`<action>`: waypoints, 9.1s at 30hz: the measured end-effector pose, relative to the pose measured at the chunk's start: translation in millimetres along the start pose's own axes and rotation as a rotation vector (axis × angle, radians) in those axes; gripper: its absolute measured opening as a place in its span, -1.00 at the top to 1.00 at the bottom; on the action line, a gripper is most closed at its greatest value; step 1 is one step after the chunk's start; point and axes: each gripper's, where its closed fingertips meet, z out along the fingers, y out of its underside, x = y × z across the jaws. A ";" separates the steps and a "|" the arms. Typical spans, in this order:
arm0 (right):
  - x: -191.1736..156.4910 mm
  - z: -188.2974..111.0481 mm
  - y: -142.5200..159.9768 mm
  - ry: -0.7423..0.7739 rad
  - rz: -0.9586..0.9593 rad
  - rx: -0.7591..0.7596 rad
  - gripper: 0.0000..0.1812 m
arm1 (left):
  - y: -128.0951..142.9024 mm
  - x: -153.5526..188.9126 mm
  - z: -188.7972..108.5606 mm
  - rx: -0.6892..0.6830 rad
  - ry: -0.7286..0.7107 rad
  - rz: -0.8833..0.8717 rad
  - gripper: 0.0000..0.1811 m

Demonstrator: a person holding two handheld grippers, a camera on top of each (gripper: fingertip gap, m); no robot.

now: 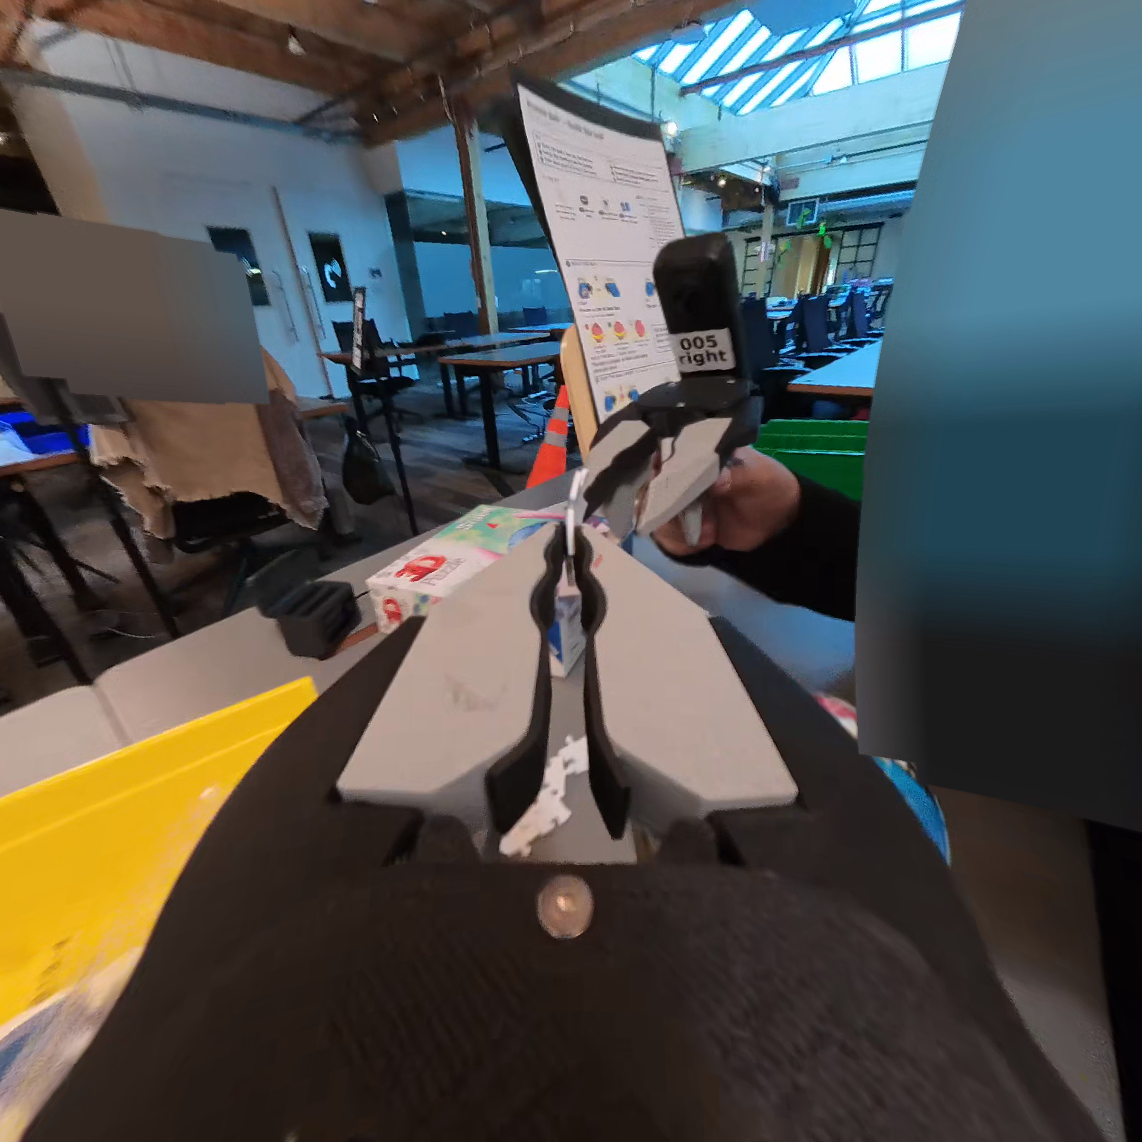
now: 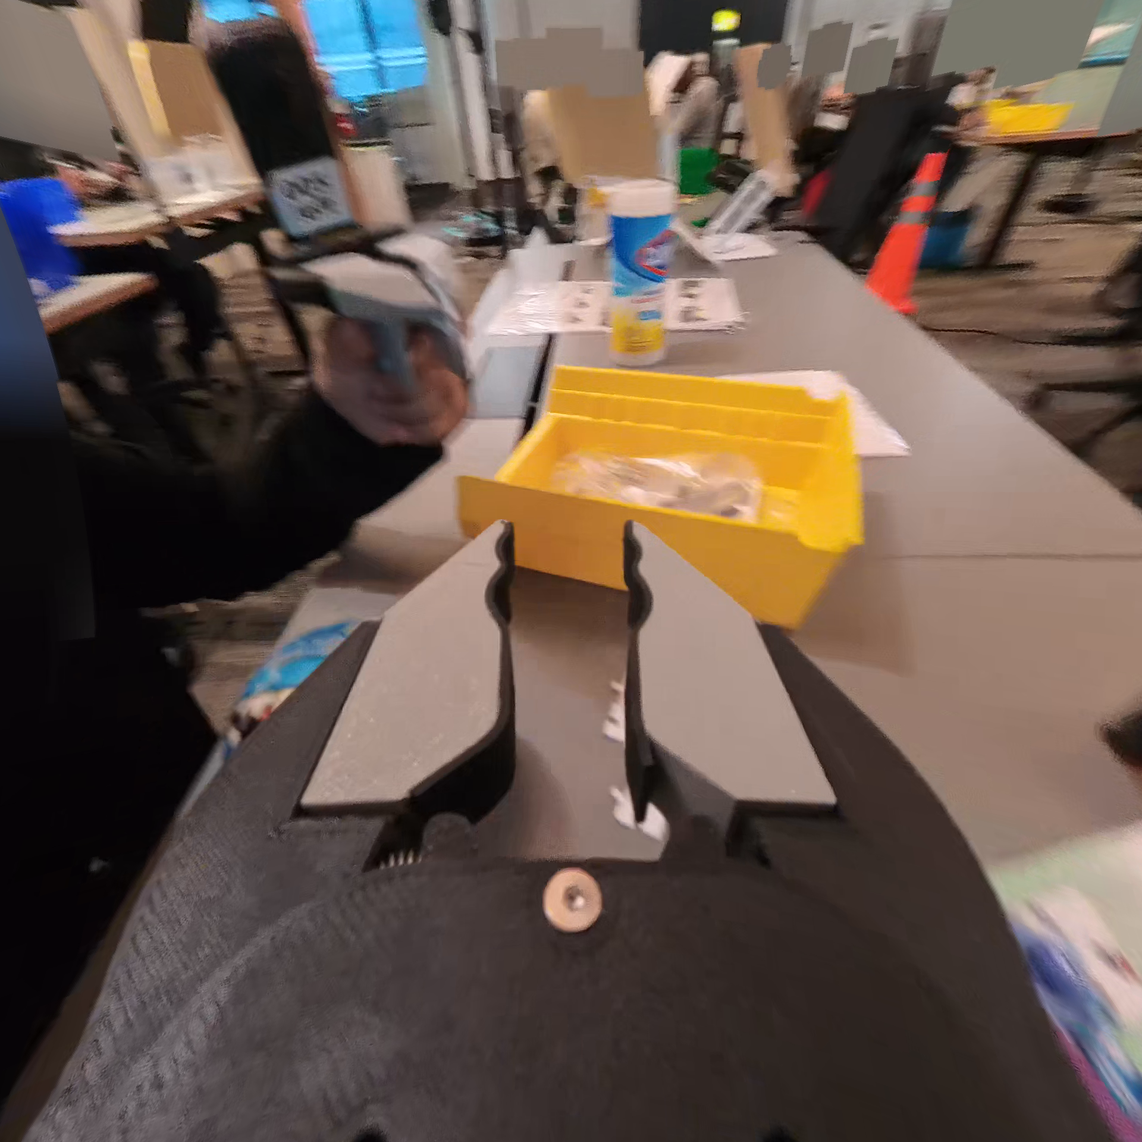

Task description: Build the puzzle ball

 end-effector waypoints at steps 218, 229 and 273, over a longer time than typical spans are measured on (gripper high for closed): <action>-56.3 60.0 94.9 -0.492 -0.330 -0.559 1.00 | 147.2 49.8 3.3 -0.704 0.072 -0.299 1.00; -48.0 42.7 103.3 -0.482 -0.102 -0.672 0.83 | 146.5 55.2 3.9 -0.837 -0.054 -0.104 1.00; -51.3 48.6 90.9 -0.524 -0.143 -0.623 1.00 | 146.4 50.8 0.3 -0.748 -0.138 -0.275 1.00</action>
